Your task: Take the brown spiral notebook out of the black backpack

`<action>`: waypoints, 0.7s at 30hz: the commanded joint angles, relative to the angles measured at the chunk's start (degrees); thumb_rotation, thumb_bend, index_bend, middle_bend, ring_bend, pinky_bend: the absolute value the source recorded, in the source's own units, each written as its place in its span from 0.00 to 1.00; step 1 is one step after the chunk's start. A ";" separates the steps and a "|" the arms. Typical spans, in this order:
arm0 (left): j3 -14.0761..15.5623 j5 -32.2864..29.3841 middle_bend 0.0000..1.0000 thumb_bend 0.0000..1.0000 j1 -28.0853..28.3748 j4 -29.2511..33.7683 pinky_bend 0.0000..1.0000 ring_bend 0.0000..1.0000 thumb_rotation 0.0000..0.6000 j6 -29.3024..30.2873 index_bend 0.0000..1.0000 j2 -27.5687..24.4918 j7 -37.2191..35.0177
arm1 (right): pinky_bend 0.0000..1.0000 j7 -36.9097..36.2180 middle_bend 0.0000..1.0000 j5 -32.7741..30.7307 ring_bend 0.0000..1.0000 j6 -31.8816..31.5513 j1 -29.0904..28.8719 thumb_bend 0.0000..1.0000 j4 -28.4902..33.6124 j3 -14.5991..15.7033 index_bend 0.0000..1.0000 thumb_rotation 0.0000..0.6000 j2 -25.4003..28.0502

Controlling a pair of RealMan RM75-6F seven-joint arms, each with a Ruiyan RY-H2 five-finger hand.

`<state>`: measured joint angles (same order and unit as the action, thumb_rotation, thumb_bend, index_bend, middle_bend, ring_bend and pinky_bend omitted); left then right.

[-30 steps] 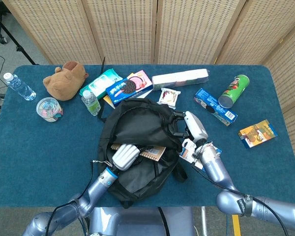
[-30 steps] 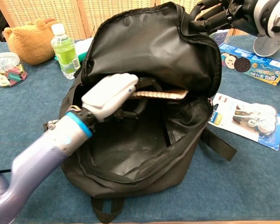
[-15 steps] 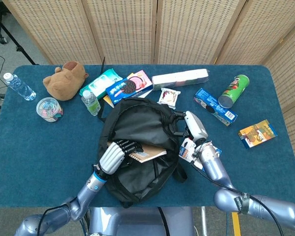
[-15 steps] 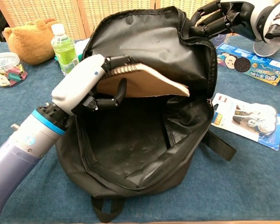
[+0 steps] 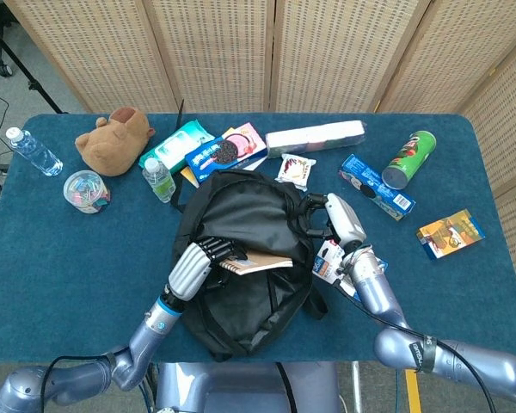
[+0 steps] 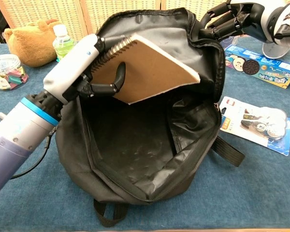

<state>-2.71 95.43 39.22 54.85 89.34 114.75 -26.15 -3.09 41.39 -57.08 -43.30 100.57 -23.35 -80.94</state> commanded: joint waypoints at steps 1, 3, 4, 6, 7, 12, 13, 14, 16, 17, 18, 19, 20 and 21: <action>-0.83 -0.96 0.45 0.69 -0.03 9.36 0.53 0.42 1.00 -2.36 0.73 -5.47 1.83 | 0.28 0.56 0.68 -0.21 0.46 -0.26 0.04 0.75 0.16 0.10 0.62 1.00 0.27; -1.12 -1.33 0.45 0.69 -0.31 13.87 0.53 0.43 1.00 -2.86 0.73 -7.93 2.48 | 0.28 0.90 0.68 -0.65 0.46 -0.39 0.09 0.75 0.11 0.19 0.62 1.00 0.36; -1.32 -1.65 0.45 0.69 -0.54 16.54 0.53 0.43 1.00 -3.15 0.73 -9.32 2.63 | 0.28 1.05 0.68 -1.02 0.46 -0.46 0.12 0.75 0.00 0.22 0.62 1.00 0.35; -1.69 -2.37 0.45 0.69 -0.95 21.15 0.53 0.42 1.00 -3.69 0.73 -11.68 2.22 | 0.28 1.29 0.68 -1.67 0.46 -0.51 0.13 0.75 -0.20 0.31 0.62 1.00 0.24; -1.83 -2.69 0.45 0.69 -1.09 22.87 0.53 0.42 1.00 -4.00 0.73 -12.60 2.09 | 0.28 1.39 0.68 -1.92 0.46 -0.51 0.13 0.75 -0.27 0.37 0.62 1.00 0.16; -3.34 -5.05 0.45 0.69 -1.75 32.84 0.53 0.43 1.00 -5.96 0.73 -18.06 1.11 | 0.28 2.23 0.68 -2.78 0.46 -0.58 0.05 0.75 -0.60 0.91 0.62 1.00 -0.40; -3.77 -5.55 0.45 0.69 -1.91 34.70 0.53 0.42 1.00 -6.25 0.73 -19.12 1.07 | 0.28 2.39 0.68 -2.86 0.46 -0.67 0.05 0.75 -0.65 1.02 0.62 1.00 -0.56; -4.09 -5.90 0.45 0.69 -2.02 35.94 0.53 0.42 1.00 -6.42 0.73 -19.85 0.88 | 0.28 2.51 0.68 -2.95 0.46 -0.69 0.06 0.75 -0.68 1.14 0.63 1.00 -0.67; -4.77 -6.57 0.45 0.69 -2.28 38.51 0.53 0.42 1.00 -6.81 0.73 -21.54 0.63 | 0.28 2.82 0.68 -3.12 0.46 -0.70 0.09 0.75 -0.81 1.44 0.63 1.00 -0.90; -5.11 -6.86 0.45 0.69 -2.42 39.53 0.53 0.42 1.00 -6.86 0.73 -22.23 0.39 | 0.28 2.94 0.68 -3.19 0.46 -0.67 0.11 0.75 -0.87 1.59 0.63 1.00 -1.01; -5.40 -7.25 0.45 0.69 -2.56 40.65 0.53 0.42 1.00 -7.05 0.74 -22.95 -0.09 | 0.28 3.03 0.68 -3.31 0.46 -0.59 0.15 0.75 -0.93 1.82 0.63 1.00 -1.15; -5.73 -7.88 0.45 0.69 -2.75 42.02 0.53 0.42 1.00 -7.33 0.74 -23.69 -1.09 | 0.28 3.10 0.68 -3.39 0.46 -0.55 0.19 0.75 -0.99 1.98 0.63 1.00 -1.28; -5.90 -8.31 0.45 0.69 -2.85 42.79 0.53 0.42 1.00 -7.54 0.74 -24.10 -1.76 | 0.28 3.14 0.68 -3.44 0.46 -0.52 0.22 0.75 -1.04 2.11 0.63 1.00 -1.38; -6.42 -9.50 0.45 0.69 -3.10 44.88 0.53 0.42 1.00 -8.24 0.74 -25.38 -3.52 | 0.28 3.27 0.68 -3.46 0.46 -0.55 0.28 0.75 -1.19 2.36 0.63 1.00 -1.65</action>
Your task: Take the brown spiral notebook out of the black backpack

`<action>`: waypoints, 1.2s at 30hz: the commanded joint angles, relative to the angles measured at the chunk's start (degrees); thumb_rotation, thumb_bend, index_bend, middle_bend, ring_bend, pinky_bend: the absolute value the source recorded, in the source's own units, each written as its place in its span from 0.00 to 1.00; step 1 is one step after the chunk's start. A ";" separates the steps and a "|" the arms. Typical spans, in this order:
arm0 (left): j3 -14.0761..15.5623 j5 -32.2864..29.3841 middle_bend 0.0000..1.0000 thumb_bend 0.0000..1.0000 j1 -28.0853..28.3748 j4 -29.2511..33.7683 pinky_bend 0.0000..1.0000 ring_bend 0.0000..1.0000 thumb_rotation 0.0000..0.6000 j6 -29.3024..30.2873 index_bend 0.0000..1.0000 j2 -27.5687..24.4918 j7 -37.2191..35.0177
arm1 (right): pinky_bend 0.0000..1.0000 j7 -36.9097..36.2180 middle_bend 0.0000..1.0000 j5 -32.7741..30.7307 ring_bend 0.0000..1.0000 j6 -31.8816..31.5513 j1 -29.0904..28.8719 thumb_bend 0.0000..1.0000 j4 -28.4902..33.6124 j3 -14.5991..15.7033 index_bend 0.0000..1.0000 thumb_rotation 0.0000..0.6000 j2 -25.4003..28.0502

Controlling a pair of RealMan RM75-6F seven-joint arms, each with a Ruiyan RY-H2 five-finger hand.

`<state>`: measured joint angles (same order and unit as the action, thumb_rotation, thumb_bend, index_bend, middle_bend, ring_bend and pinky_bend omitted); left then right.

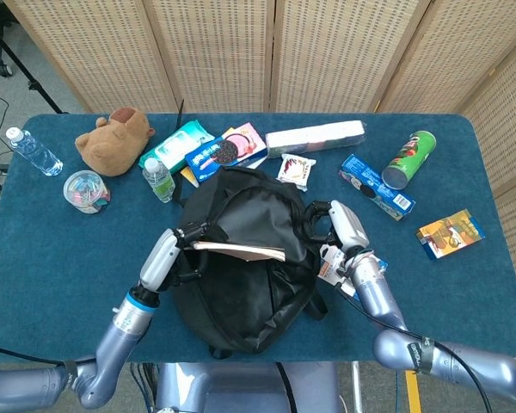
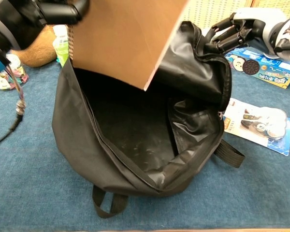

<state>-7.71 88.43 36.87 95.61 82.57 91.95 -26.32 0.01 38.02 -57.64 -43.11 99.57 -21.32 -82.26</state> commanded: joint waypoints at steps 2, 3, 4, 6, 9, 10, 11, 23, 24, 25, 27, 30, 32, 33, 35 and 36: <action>-2.06 -3.61 0.45 0.69 -1.00 6.00 0.53 0.42 1.00 -2.31 0.74 -4.19 -4.45 | 0.28 0.32 0.68 -0.07 0.46 -0.03 0.16 0.75 -0.43 0.68 0.63 1.00 -0.82; -2.26 -3.98 0.45 0.69 -1.13 6.53 0.53 0.42 1.00 -2.53 0.74 -4.61 -4.81 | 0.28 0.35 0.68 -0.02 0.46 -0.06 0.19 0.75 -0.51 0.78 0.63 1.00 -0.99; -2.50 -4.55 0.45 0.69 -1.32 7.35 0.53 0.43 1.00 -2.91 0.74 -5.08 -5.65 | 0.28 0.41 0.68 0.05 0.46 -0.06 0.24 0.75 -0.62 0.94 0.63 1.00 -1.25; -2.89 -5.41 0.45 0.69 -1.60 8.45 0.53 0.43 1.00 -3.57 0.75 -5.71 -7.29 | 0.28 0.55 0.68 0.19 0.46 -0.07 0.27 0.75 -0.84 1.19 0.63 1.00 -1.67; -3.96 -6.33 0.45 0.69 -1.94 8.94 0.53 0.42 1.00 -3.84 0.75 -6.03 -9.34 | 0.28 0.85 0.68 0.40 0.46 -0.21 0.34 0.75 -1.24 1.52 0.63 1.00 -2.27; -4.22 -6.64 0.45 0.69 -2.07 9.23 0.53 0.42 1.00 -3.93 0.75 -6.05 -10.33 | 0.28 0.97 0.68 0.46 0.46 -0.24 0.37 0.75 -1.37 1.62 0.63 1.00 -2.38; -4.59 -7.45 0.45 0.69 -2.32 10.11 0.53 0.43 1.00 -4.39 0.75 -6.29 -12.63 | 0.28 1.16 0.68 0.52 0.46 -0.32 0.41 0.75 -1.61 1.78 0.63 1.00 -2.56; -12.51 -18.54 0.46 0.69 -5.36 22.58 0.53 0.42 1.00 -8.95 0.75 -11.36 -28.11 | 0.28 1.72 0.68 0.26 0.46 0.03 1.74 0.75 -4.61 3.28 0.63 1.00 -4.13; -12.84 -18.53 0.46 0.69 -5.53 22.86 0.53 0.42 1.00 -8.88 0.75 -11.63 -27.84 | 0.28 1.78 0.68 0.42 0.46 0.03 1.84 0.75 -4.73 3.38 0.63 1.00 -4.21; -13.08 -18.39 0.46 0.69 -5.72 22.96 0.53 0.42 1.00 -8.66 0.75 -11.85 -27.34 | 0.28 1.81 0.68 0.59 0.46 0.03 1.95 0.75 -4.79 3.45 0.63 1.00 -4.27; -13.31 -17.72 0.46 0.69 -6.28 22.64 0.53 0.43 1.00 -7.67 0.75 -12.19 -25.31 | 0.28 1.83 0.68 0.99 0.46 0.10 2.16 0.75 -4.89 3.52 0.63 1.00 -4.33; -12.77 -16.33 0.46 0.68 -7.25 21.40 0.53 0.43 1.00 -6.34 0.75 -12.75 -21.84 | 0.28 1.70 0.68 1.25 0.46 0.30 2.39 0.75 -5.02 3.36 0.63 1.00 -4.38; -12.23 -15.88 0.46 0.68 -8.24 20.24 0.53 0.42 1.00 -6.50 0.75 -14.27 -21.31 | 0.28 1.55 0.68 1.38 0.46 0.48 2.57 0.75 -4.97 3.23 0.63 1.00 -4.35; -12.19 -15.85 0.46 0.68 -8.60 19.88 0.53 0.43 1.00 -6.68 0.75 -14.90 -21.53 | 0.28 1.55 0.68 1.48 0.46 0.54 2.63 0.75 -4.95 3.22 0.63 1.00 -4.31; -11.85 -14.71 0.46 0.68 -9.68 17.31 0.53 0.43 1.00 -5.39 0.75 -16.05 -19.41 | 0.28 1.51 0.68 1.81 0.46 0.65 2.81 0.75 -4.80 3.19 0.63 1.00 -4.21; -11.64 -13.97 0.46 0.68 -10.02 16.19 0.53 0.43 1.00 -4.54 0.75 -16.15 -18.09 | 0.28 1.48 0.68 1.90 0.46 0.68 2.84 0.76 -4.74 3.14 0.63 1.00 -4.18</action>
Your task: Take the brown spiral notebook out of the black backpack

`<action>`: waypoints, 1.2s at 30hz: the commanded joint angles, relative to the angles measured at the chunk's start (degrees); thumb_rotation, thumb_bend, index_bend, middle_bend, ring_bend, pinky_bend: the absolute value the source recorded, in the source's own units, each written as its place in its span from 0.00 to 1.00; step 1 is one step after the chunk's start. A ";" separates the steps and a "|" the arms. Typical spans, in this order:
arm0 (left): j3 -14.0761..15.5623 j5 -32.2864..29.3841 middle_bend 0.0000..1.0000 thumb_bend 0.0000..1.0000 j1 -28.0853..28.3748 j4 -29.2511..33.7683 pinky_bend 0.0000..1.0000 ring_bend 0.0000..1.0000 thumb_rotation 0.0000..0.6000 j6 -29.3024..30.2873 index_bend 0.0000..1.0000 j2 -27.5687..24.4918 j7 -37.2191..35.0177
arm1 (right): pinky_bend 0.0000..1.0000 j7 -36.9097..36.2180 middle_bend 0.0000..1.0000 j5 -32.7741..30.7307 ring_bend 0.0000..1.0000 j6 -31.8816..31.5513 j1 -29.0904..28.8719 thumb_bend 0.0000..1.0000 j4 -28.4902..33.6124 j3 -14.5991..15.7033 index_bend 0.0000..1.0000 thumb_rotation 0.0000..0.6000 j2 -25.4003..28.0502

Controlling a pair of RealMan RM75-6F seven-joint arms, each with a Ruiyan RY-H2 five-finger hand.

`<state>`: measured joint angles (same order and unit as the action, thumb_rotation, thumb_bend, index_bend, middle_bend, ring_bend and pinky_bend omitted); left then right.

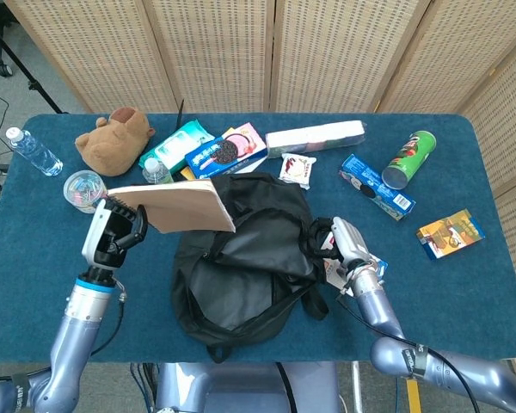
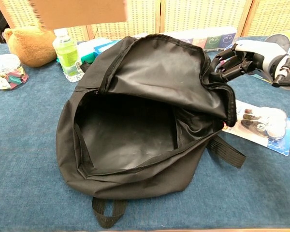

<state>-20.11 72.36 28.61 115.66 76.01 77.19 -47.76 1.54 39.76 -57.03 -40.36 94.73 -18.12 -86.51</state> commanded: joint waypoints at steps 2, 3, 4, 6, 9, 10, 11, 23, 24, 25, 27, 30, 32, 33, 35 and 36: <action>1.41 4.24 0.46 0.68 -2.72 -6.74 0.53 0.42 1.00 4.26 0.75 -1.35 5.89 | 0.28 -0.14 0.68 0.33 0.46 0.21 0.19 0.76 0.20 -0.16 0.63 1.00 0.15; 1.74 5.34 0.46 0.68 -3.18 -8.41 0.53 0.42 1.00 5.32 0.75 -1.30 6.82 | 0.28 -0.19 0.68 0.41 0.46 0.29 0.23 0.76 0.23 -0.22 0.63 1.00 0.18; 2.16 6.77 0.46 0.68 -3.67 -11.12 0.53 0.42 1.00 6.67 0.75 -1.05 8.14 | 0.28 -0.25 0.68 0.50 0.46 0.39 0.29 0.76 0.27 -0.26 0.63 1.00 0.20; 3.41 8.56 0.46 0.67 -4.41 -17.12 0.53 0.42 1.00 7.97 0.75 -0.62 10.29 | 0.28 -0.32 0.68 0.62 0.46 0.51 0.44 0.76 0.56 -0.26 0.63 1.00 0.21; 4.92 8.86 0.46 0.67 -4.99 -21.96 0.53 0.42 1.00 6.93 0.75 -0.90 10.33 | 0.28 -0.21 0.68 0.79 0.46 0.55 0.57 0.76 1.01 -0.24 0.63 1.00 0.30; 5.41 8.71 0.46 0.67 -5.29 -23.26 0.53 0.42 1.00 6.55 0.76 -1.15 10.63 | 0.28 -0.16 0.68 0.84 0.46 0.53 0.61 0.76 1.19 -0.24 0.63 1.00 0.34; 6.06 8.47 0.46 0.67 -5.84 -25.70 0.53 0.43 1.00 6.50 0.76 -1.44 12.29 | 0.28 -0.06 0.68 0.91 0.46 0.52 0.67 0.76 1.47 -0.22 0.63 1.00 0.44; 8.21 6.14 0.46 0.63 -8.54 -41.91 0.52 0.42 1.00 8.24 0.76 3.13 27.25 | 0.28 0.76 0.68 0.32 0.46 0.78 0.78 0.76 1.68 0.17 0.63 1.00 0.19; 7.91 5.10 0.46 0.62 -8.64 -41.99 0.52 0.43 1.00 8.39 0.76 3.92 30.35 | 0.28 0.84 0.68 0.36 0.46 0.72 0.79 0.76 1.65 0.22 0.63 1.00 0.09; 7.86 4.51 0.46 0.62 -8.69 -42.12 0.52 0.43 1.00 8.33 0.76 4.31 32.24 | 0.28 0.89 0.68 0.38 0.46 0.71 0.79 0.76 1.63 0.24 0.63 1.00 0.03; 7.80 3.18 0.45 0.60 -8.82 -42.34 0.52 0.42 1.00 7.89 0.75 5.07 35.80 | 0.28 0.93 0.68 0.40 0.46 0.71 0.79 0.76 1.51 0.23 0.63 1.00 -0.12; 8.19 1.84 0.21 0.50 -9.10 -41.70 0.44 0.23 1.00 6.22 0.56 5.39 37.60 | 0.28 0.91 0.68 0.19 0.46 0.87 0.73 0.76 1.29 0.11 0.63 1.00 -0.33; 8.62 1.49 0.04 0.39 -9.25 -40.87 0.29 0.06 1.00 4.85 0.32 4.91 37.45 | 0.28 1.01 0.68 0.14 0.46 0.98 0.73 0.76 1.24 0.19 0.63 1.00 -0.40; 8.79 1.30 0.00 0.31 -9.35 -40.34 0.21 0.01 1.00 4.11 0.20 4.52 37.16 | 0.28 1.08 0.68 0.18 0.46 0.99 0.73 0.76 1.24 0.22 0.63 1.00 -0.42; 8.90 1.04 0.00 0.18 -9.51 -39.20 0.12 0.00 1.00 3.04 0.06 3.71 36.29 | 0.28 1.14 0.68 0.26 0.46 1.01 0.77 0.76 1.29 0.28 0.63 1.00 -0.44; 8.91 0.97 0.00 0.13 -9.66 -38.38 0.09 0.00 1.00 2.55 0.02 3.11 35.54 | 0.28 1.12 0.68 0.31 0.46 1.07 0.79 0.76 1.35 0.27 0.63 1.00 -0.40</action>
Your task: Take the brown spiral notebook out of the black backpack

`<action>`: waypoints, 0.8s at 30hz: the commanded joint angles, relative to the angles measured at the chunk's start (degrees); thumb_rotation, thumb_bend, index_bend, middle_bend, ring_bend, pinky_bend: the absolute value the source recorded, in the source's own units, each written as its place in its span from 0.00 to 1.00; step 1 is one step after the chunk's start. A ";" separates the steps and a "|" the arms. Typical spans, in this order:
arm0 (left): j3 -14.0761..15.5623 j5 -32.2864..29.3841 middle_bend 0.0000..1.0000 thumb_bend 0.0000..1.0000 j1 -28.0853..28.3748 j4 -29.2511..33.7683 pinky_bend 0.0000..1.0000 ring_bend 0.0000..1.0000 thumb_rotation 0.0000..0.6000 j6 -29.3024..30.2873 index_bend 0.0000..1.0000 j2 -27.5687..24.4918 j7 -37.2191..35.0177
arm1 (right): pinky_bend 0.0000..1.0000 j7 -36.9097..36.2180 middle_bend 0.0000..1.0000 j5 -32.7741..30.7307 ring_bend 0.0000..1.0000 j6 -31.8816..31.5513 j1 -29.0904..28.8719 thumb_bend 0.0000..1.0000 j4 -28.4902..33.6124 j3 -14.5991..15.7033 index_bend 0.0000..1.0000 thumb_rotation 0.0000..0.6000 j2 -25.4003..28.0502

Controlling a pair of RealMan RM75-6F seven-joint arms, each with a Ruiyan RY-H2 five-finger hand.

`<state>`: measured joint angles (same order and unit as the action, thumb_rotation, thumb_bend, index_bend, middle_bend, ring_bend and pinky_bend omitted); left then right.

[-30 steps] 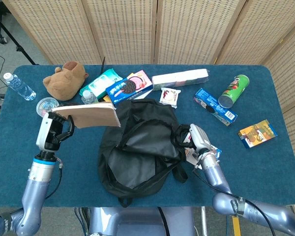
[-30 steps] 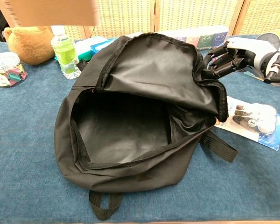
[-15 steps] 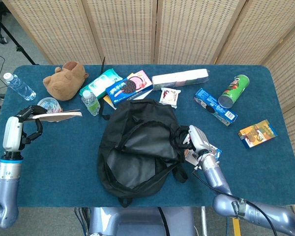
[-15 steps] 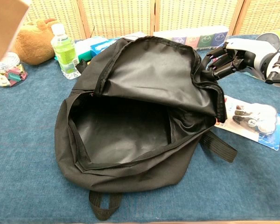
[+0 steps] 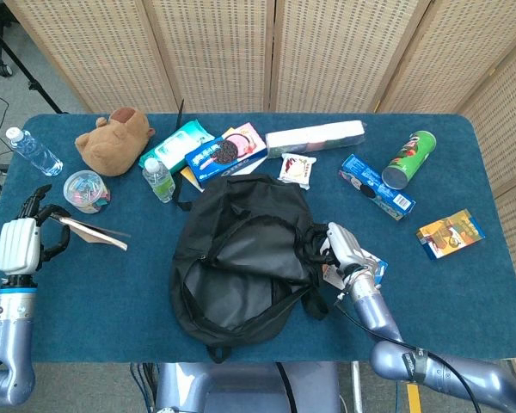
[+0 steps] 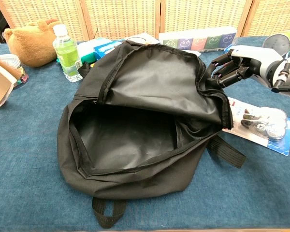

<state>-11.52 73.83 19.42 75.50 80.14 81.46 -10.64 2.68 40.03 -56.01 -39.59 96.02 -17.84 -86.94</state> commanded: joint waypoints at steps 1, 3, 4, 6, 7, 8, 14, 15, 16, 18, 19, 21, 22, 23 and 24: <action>0.30 -0.48 0.00 0.08 -0.58 2.39 0.07 0.00 1.00 -1.78 0.00 -1.63 -2.13 | 0.28 -0.03 0.68 0.12 0.46 0.12 0.05 0.77 0.13 0.02 0.63 1.00 0.08; 0.05 -0.26 0.00 0.04 -1.15 4.29 0.06 0.00 1.00 -1.51 0.00 -2.88 -3.99 | 0.28 -0.13 0.68 0.37 0.46 0.35 0.14 0.77 0.44 0.09 0.63 1.00 0.30; -0.16 0.06 0.00 0.04 -1.45 5.25 0.06 0.00 1.00 -1.00 0.00 -3.42 -5.05 | 0.28 -0.26 0.68 0.61 0.46 0.52 0.20 0.78 0.71 0.11 0.63 1.00 0.46; -0.96 1.05 0.00 0.03 -2.47 8.05 0.05 0.00 1.00 1.15 0.00 -5.05 -7.99 | 0.28 -0.85 0.67 2.10 0.46 1.10 0.54 0.76 2.05 0.34 0.63 1.00 1.24; -2.08 1.97 0.00 0.03 -3.31 10.34 0.05 0.00 1.00 3.75 0.00 -6.45 -10.03 | 0.28 -0.40 0.64 6.21 0.44 2.21 0.58 0.69 3.70 1.41 0.62 1.00 2.73; -2.17 2.71 0.00 0.03 -4.07 12.17 0.05 0.00 1.00 4.85 0.00 -7.87 -11.05 | 0.28 -1.07 0.58 10.47 0.41 3.12 1.25 0.55 4.88 2.50 0.60 1.00 4.57; -2.23 3.60 0.00 0.03 -6.07 16.46 0.05 0.00 1.00 6.63 0.00 -11.77 -11.72 | 0.24 -5.51 0.23 31.79 0.06 4.41 3.29 0.01 5.04 7.32 0.37 1.00 10.72; -2.13 3.67 0.00 0.03 -6.28 16.77 0.05 0.00 1.00 6.77 0.00 -12.08 -11.42 | 0.21 -6.06 0.19 34.46 0.02 4.14 3.42 0.00 4.64 7.98 0.34 1.00 11.38; -1.95 3.77 0.00 0.04 -6.59 17.13 0.05 0.00 1.00 7.00 0.00 -12.43 -10.88 | 0.19 -6.74 0.16 38.57 0.01 3.59 3.50 0.00 3.79 9.00 0.33 1.00 12.34; -1.67 3.62 0.00 0.05 -7.08 17.72 0.04 0.00 1.00 7.20 0.00 -12.87 -9.84 | 0.13 -7.18 0.09 45.94 0.00 2.28 3.32 0.00 1.71 11.02 0.29 1.00 13.97; -1.56 3.40 0.00 0.06 -7.38 18.05 0.04 0.00 1.00 7.34 0.00 -13.07 -9.20 | 0.13 -7.42 0.08 50.24 0.00 1.37 3.10 0.00 0.37 12.32 0.28 1.00 15.07; -1.54 2.91 0.00 0.08 -7.87 18.46 0.04 0.00 1.00 7.75 0.00 -13.18 -8.27 | 0.12 -7.62 0.05 57.16 0.00 -0.88 2.75 0.00 -1.77 14.43 0.27 1.00 16.98; -1.50 2.53 0.00 0.09 -8.21 18.60 0.04 0.00 1.00 7.97 0.00 -13.15 -7.83 | 0.12 -7.91 0.05 60.91 0.00 -2.83 2.71 0.00 -3.08 15.54 0.27 1.00 18.05; -1.42 2.14 0.00 0.09 -8.56 18.76 0.04 0.00 1.00 8.09 0.00 -13.13 -7.63 | 0.12 -7.86 0.05 64.41 0.00 -4.97 2.72 0.00 -4.61 16.56 0.27 1.00 19.15; -1.38 1.95 0.00 0.10 -8.75 18.84 0.04 0.00 1.00 8.14 0.00 -13.11 -7.58 | 0.12 -7.78 0.05 66.35 0.00 -6.39 2.78 0.00 -5.71 17.11 0.27 1.00 19.82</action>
<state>-13.00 76.05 10.93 94.14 88.10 68.38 -18.40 -3.49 93.65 -56.21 -37.00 95.84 -6.27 -72.70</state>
